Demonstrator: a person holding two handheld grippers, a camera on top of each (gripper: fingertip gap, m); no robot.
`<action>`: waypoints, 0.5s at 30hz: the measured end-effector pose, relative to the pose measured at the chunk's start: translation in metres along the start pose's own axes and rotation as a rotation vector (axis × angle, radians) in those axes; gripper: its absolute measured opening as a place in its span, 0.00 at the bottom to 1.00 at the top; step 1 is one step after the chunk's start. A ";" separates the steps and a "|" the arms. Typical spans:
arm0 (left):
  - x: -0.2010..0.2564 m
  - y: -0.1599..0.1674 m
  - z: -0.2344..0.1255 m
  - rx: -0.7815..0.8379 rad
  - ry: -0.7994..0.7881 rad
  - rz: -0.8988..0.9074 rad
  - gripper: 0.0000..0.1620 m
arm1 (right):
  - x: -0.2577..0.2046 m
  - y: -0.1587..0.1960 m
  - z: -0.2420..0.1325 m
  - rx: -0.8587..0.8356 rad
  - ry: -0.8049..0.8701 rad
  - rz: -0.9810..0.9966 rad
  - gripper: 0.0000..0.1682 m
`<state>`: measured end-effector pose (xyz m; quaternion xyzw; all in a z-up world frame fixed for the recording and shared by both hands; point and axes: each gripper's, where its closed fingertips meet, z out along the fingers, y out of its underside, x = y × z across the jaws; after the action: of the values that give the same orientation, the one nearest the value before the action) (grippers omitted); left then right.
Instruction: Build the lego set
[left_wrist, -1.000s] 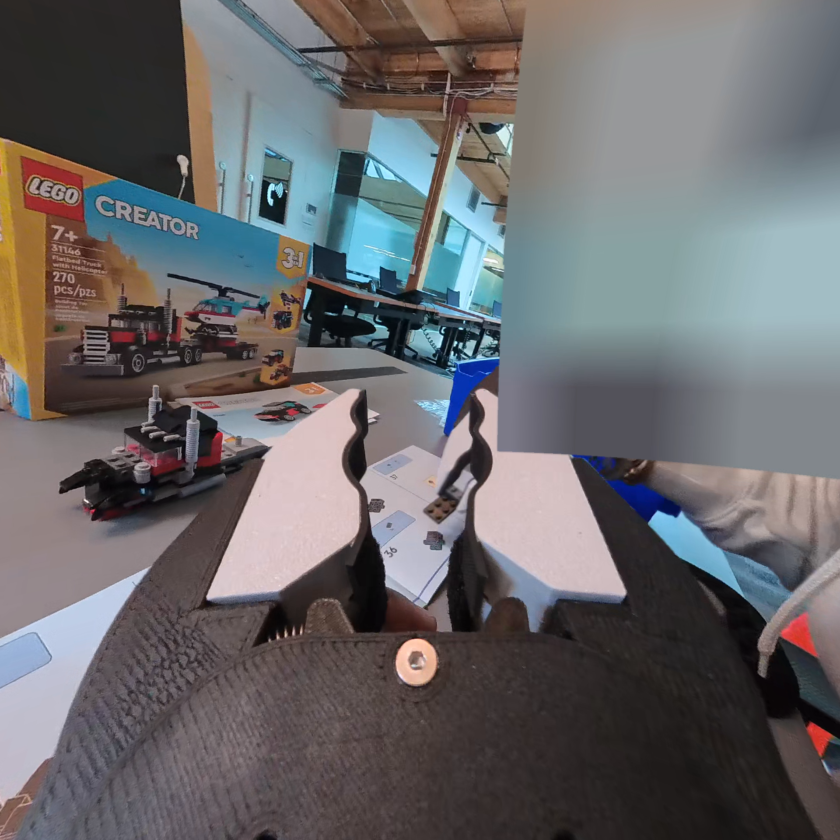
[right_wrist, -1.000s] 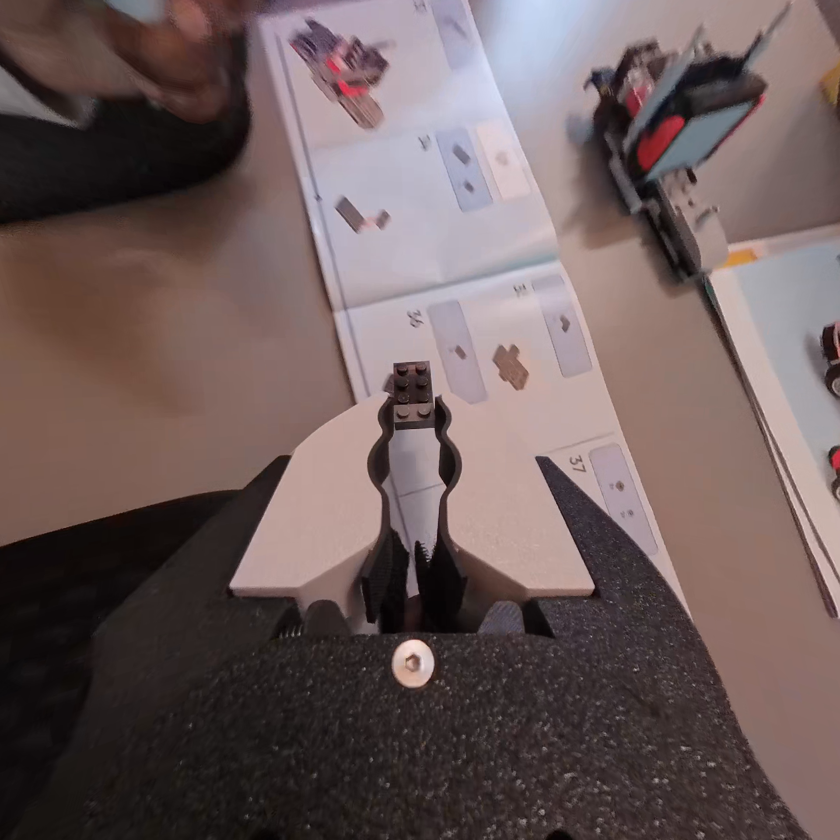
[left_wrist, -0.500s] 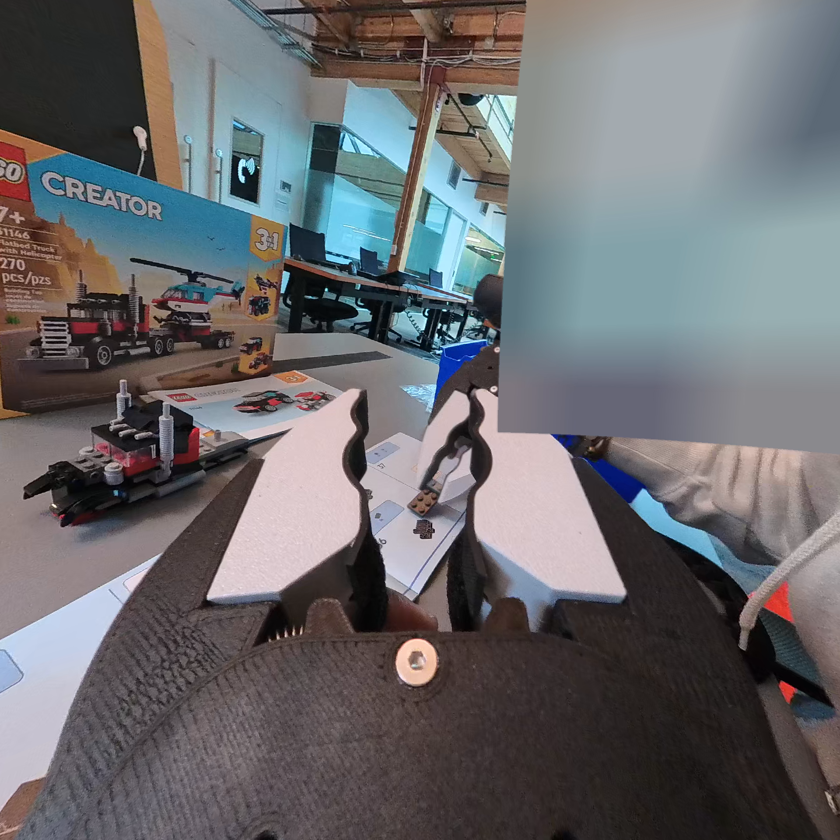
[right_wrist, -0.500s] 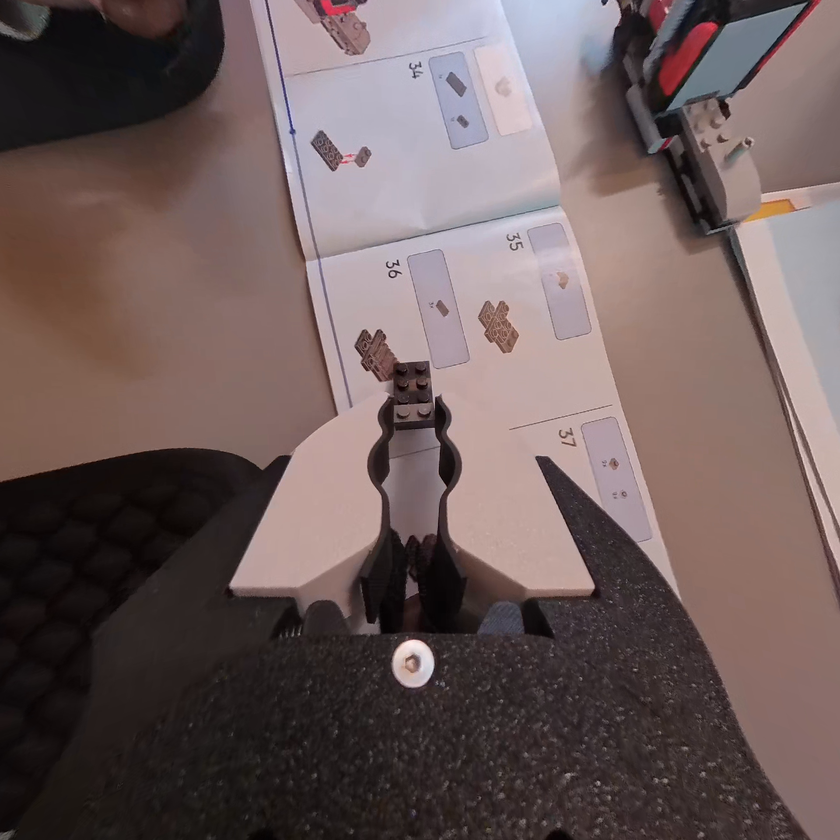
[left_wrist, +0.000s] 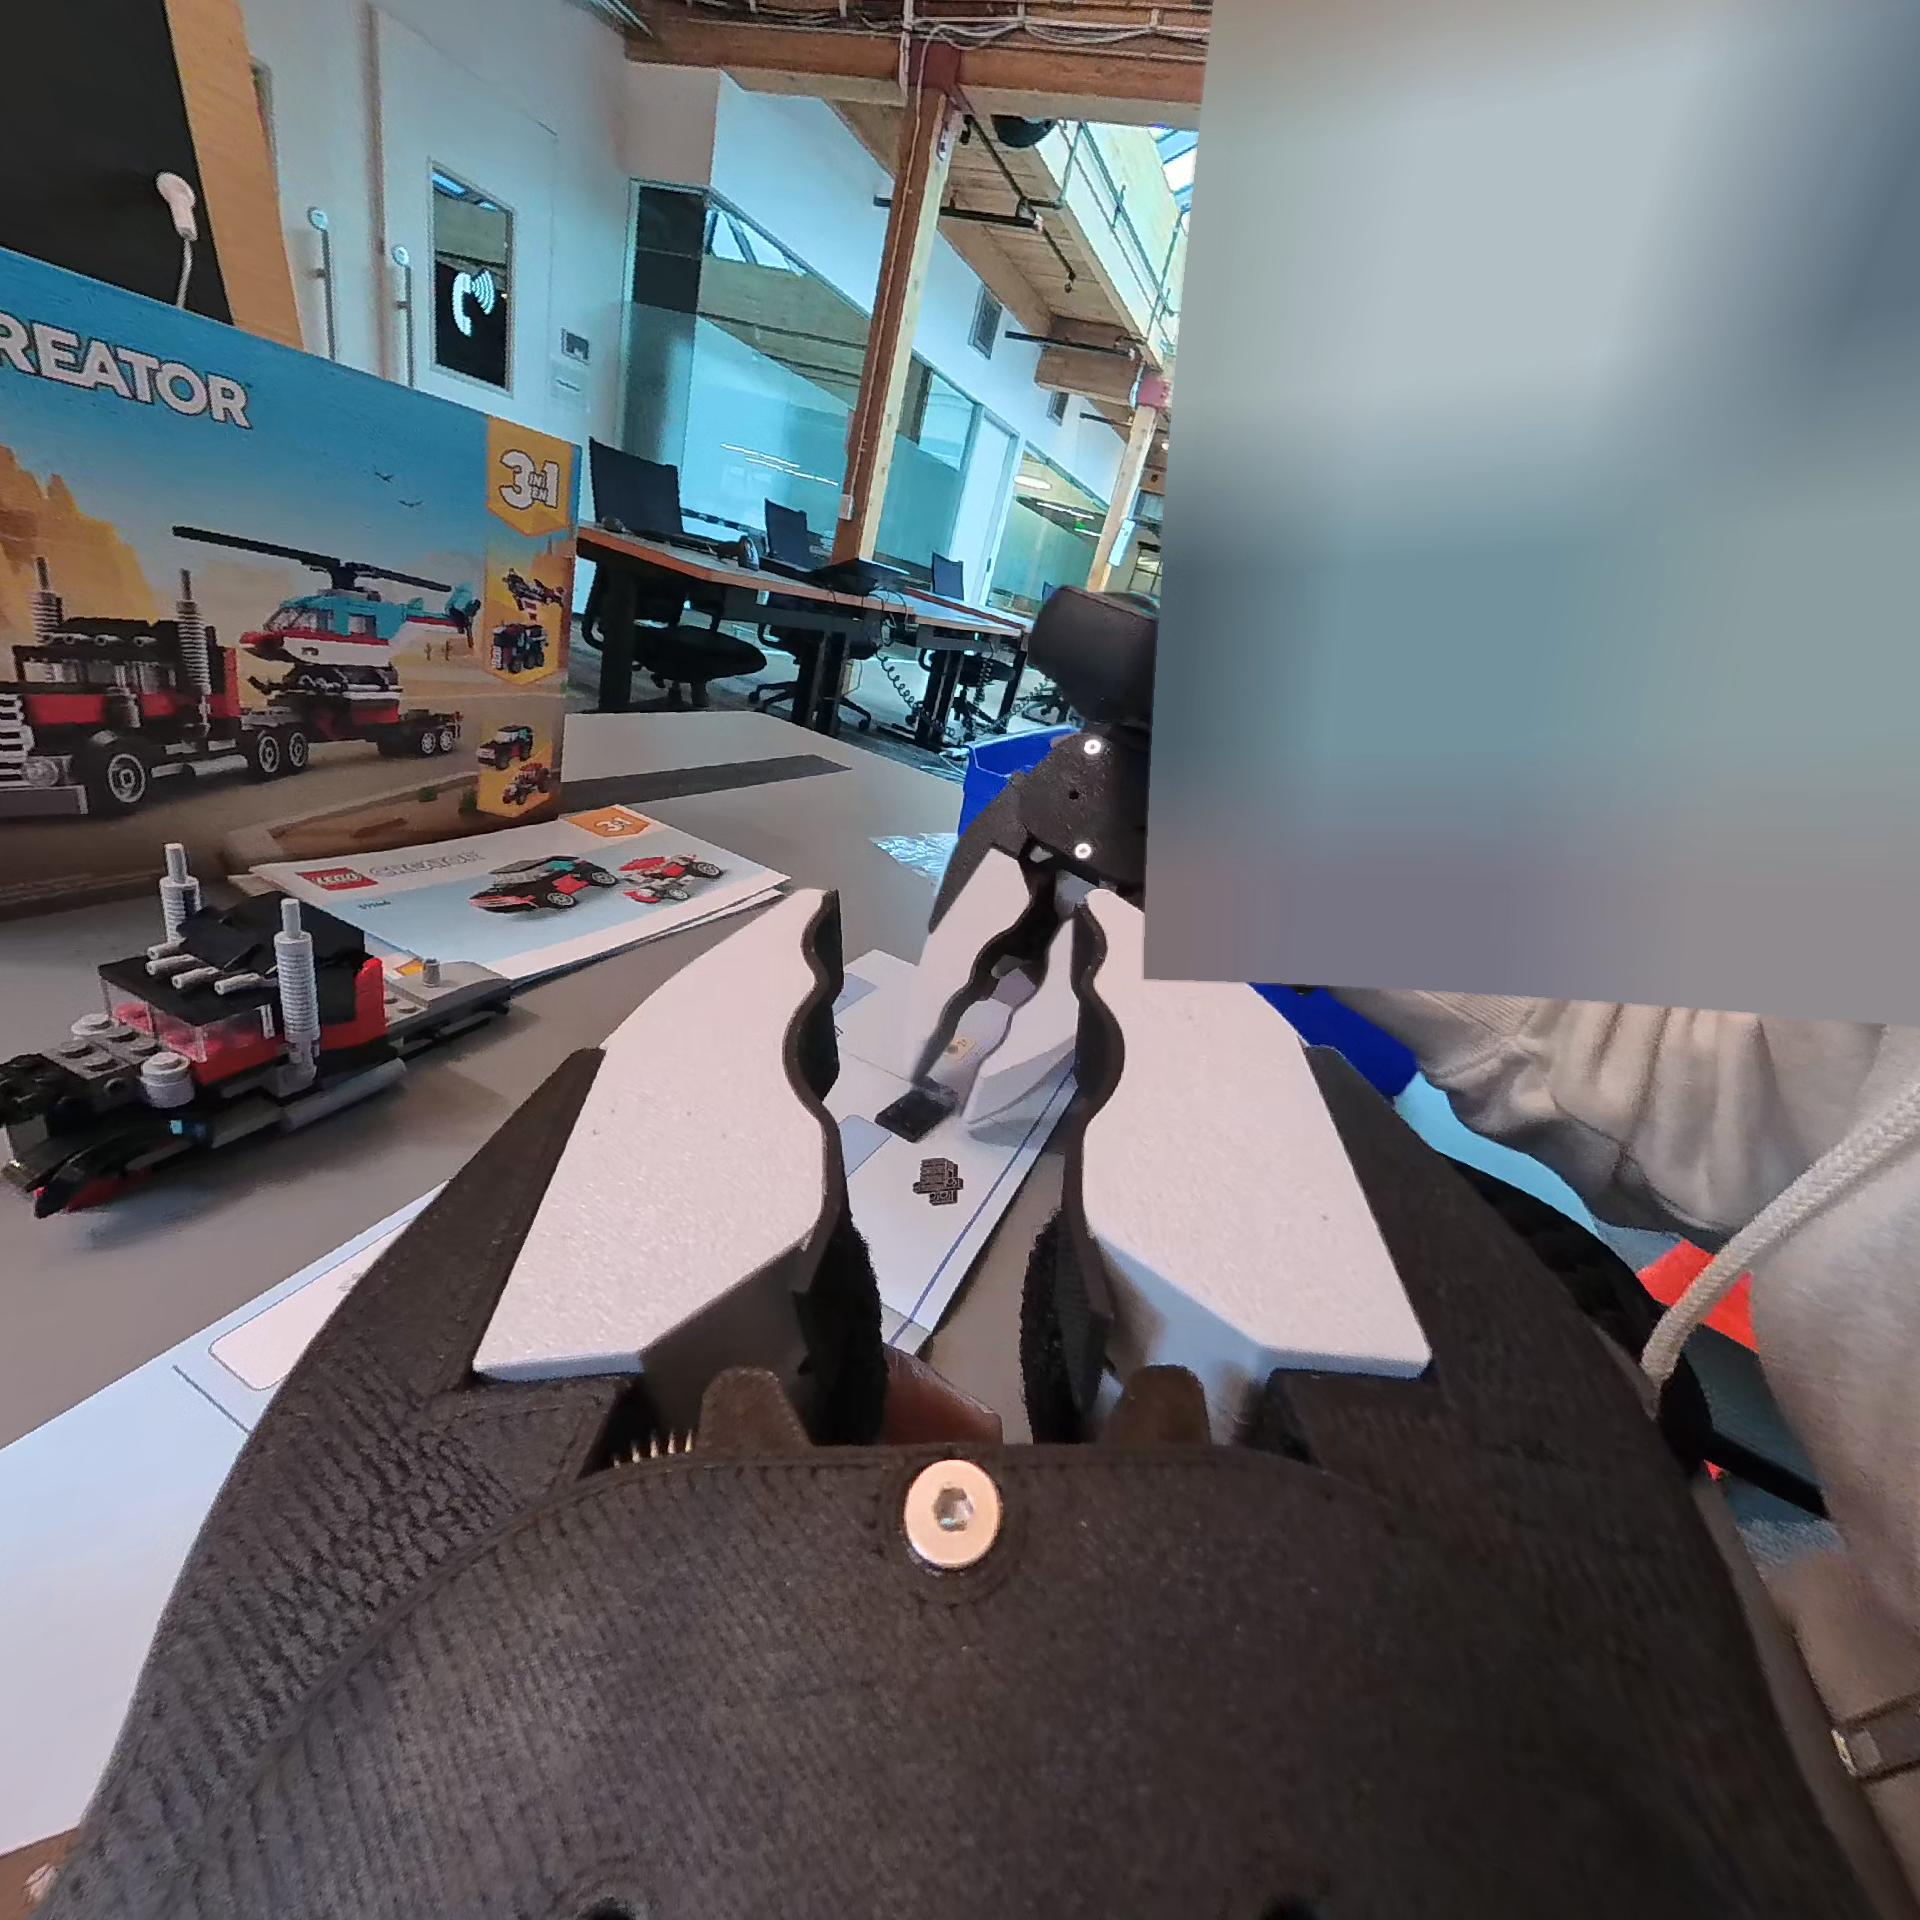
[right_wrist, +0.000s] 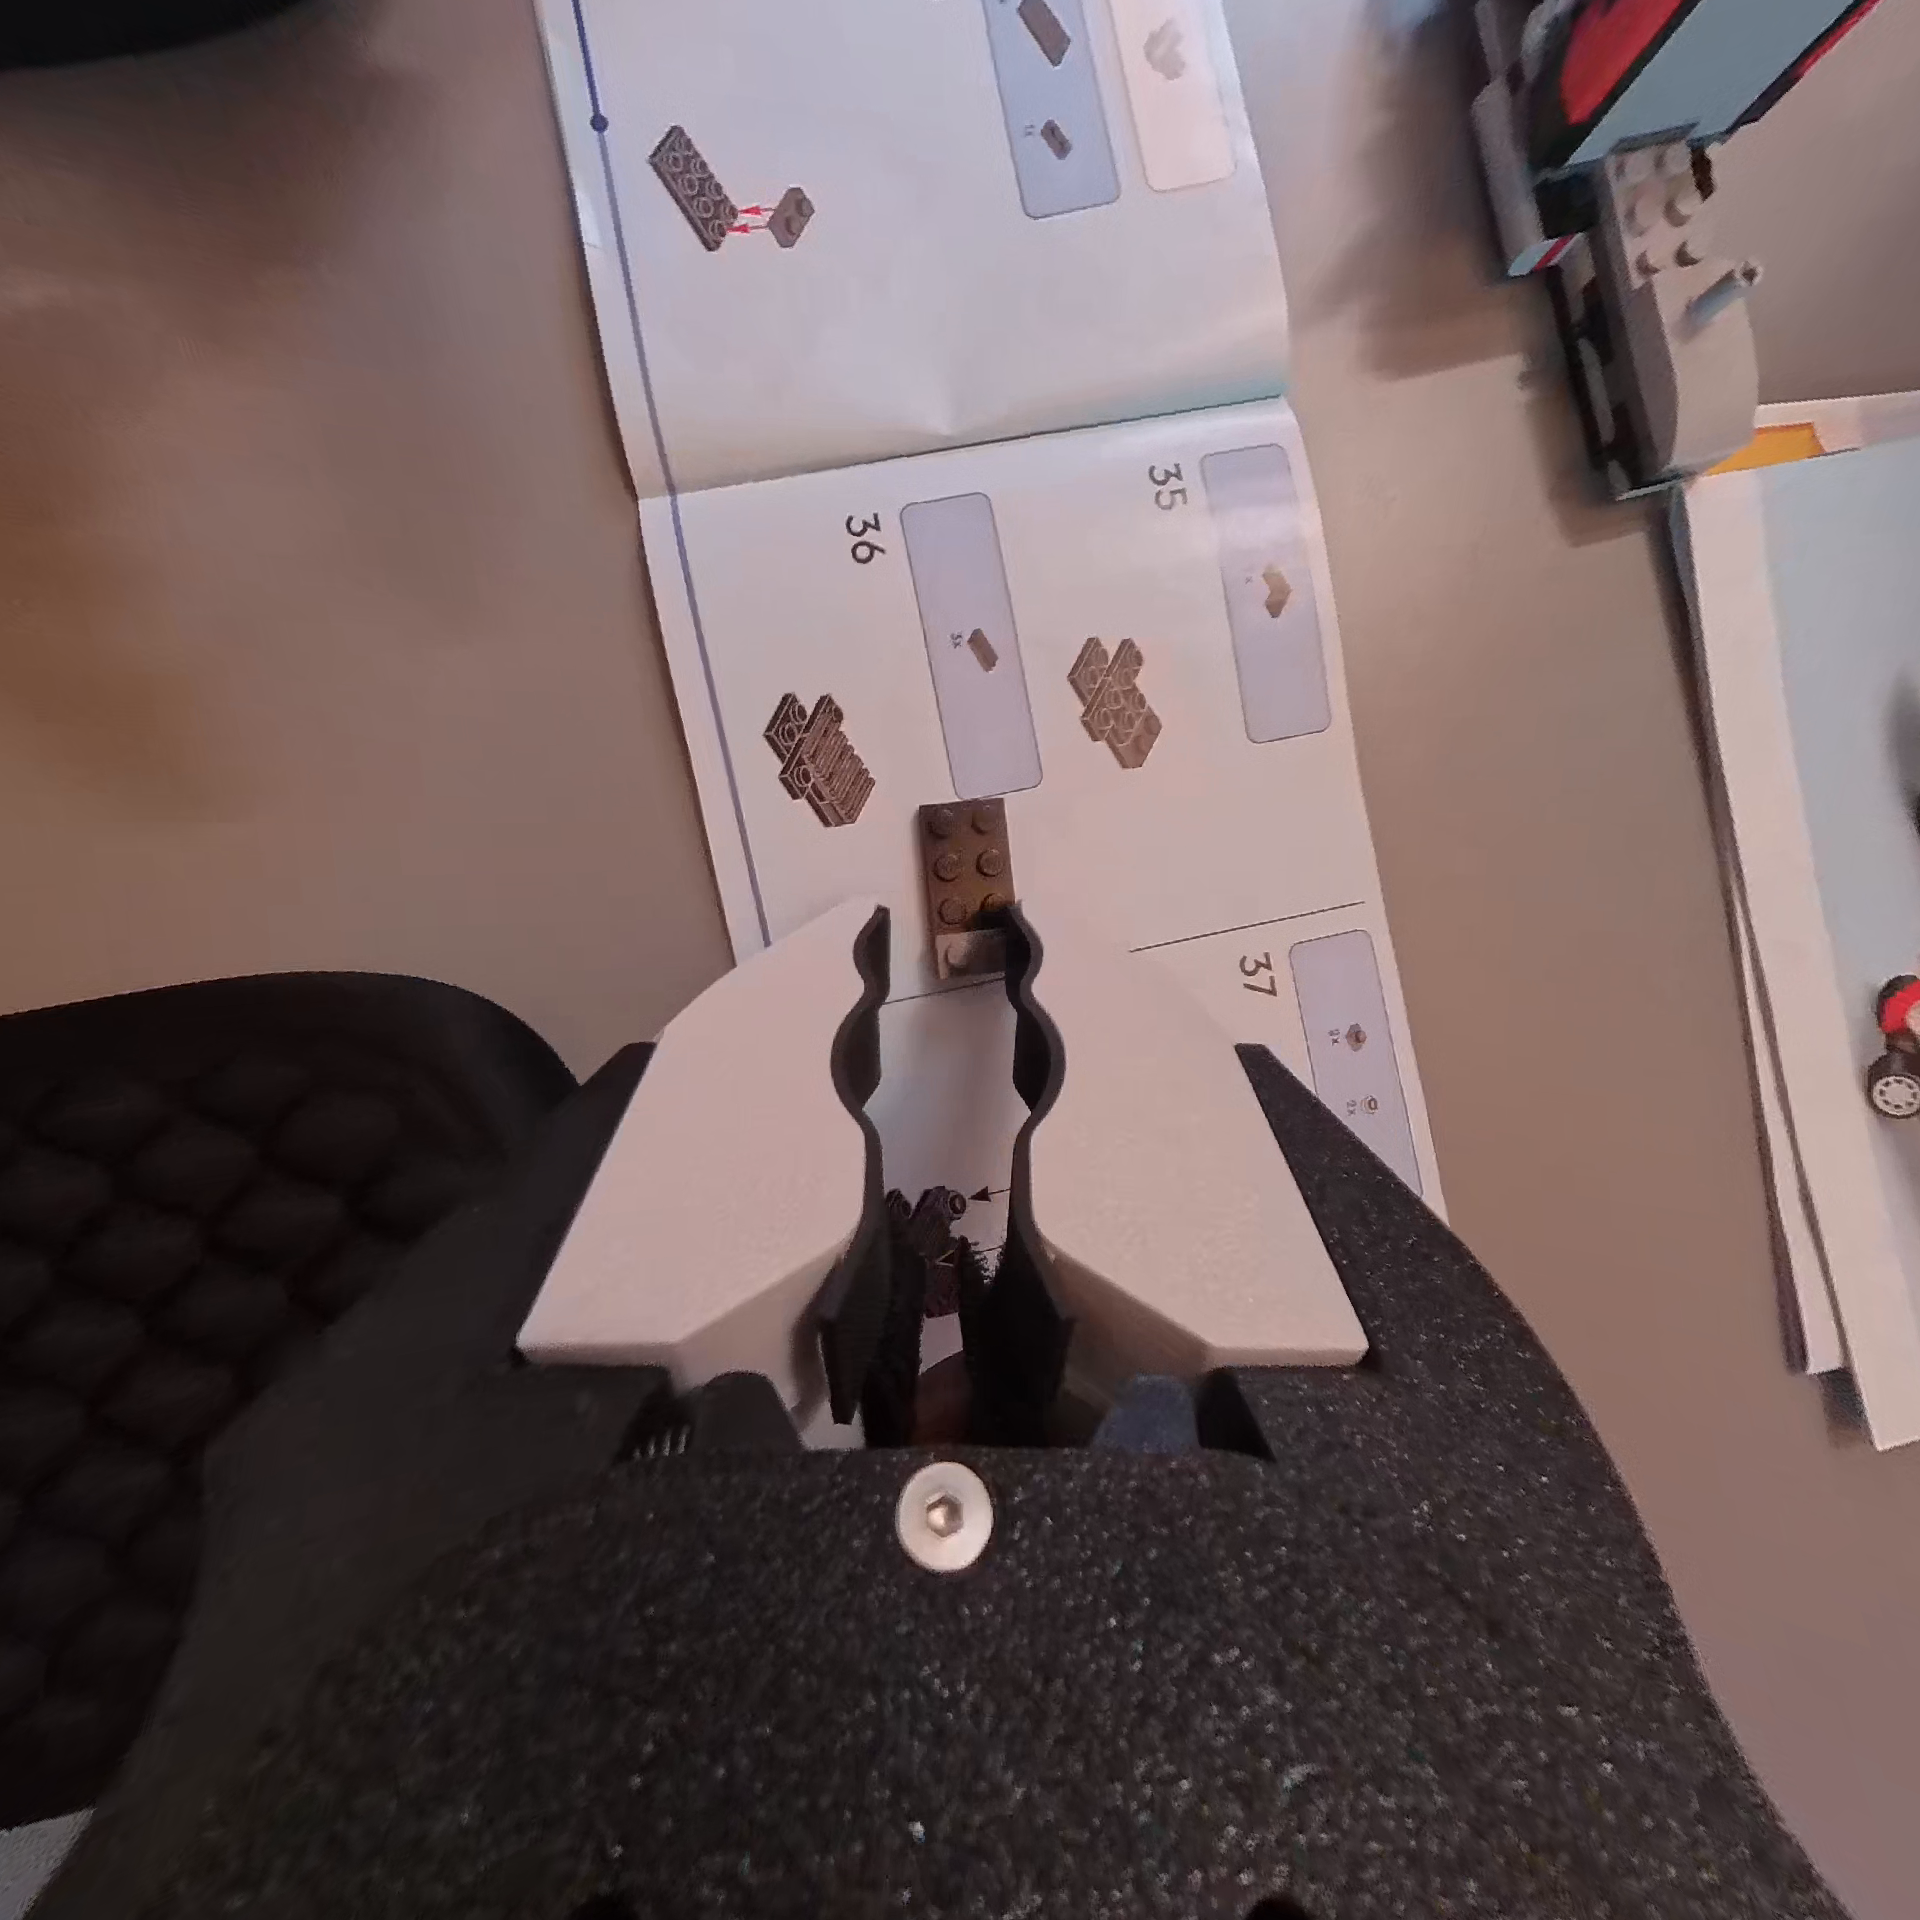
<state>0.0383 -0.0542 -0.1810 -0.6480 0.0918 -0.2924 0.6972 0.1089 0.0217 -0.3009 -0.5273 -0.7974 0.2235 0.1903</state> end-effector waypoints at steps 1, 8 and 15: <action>0.000 0.000 0.000 -0.001 0.000 0.000 0.26 | 0.002 0.000 0.000 -0.002 0.016 -0.004 0.13; 0.000 0.001 0.001 -0.006 -0.002 0.006 0.26 | 0.019 -0.005 -0.007 0.006 0.158 -0.025 0.12; 0.002 0.003 0.002 -0.019 0.004 0.020 0.26 | 0.018 -0.024 -0.018 0.138 0.248 0.099 0.11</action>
<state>0.0416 -0.0536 -0.1829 -0.6530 0.1023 -0.2859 0.6938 0.0936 0.0333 -0.2717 -0.5752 -0.7234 0.2202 0.3119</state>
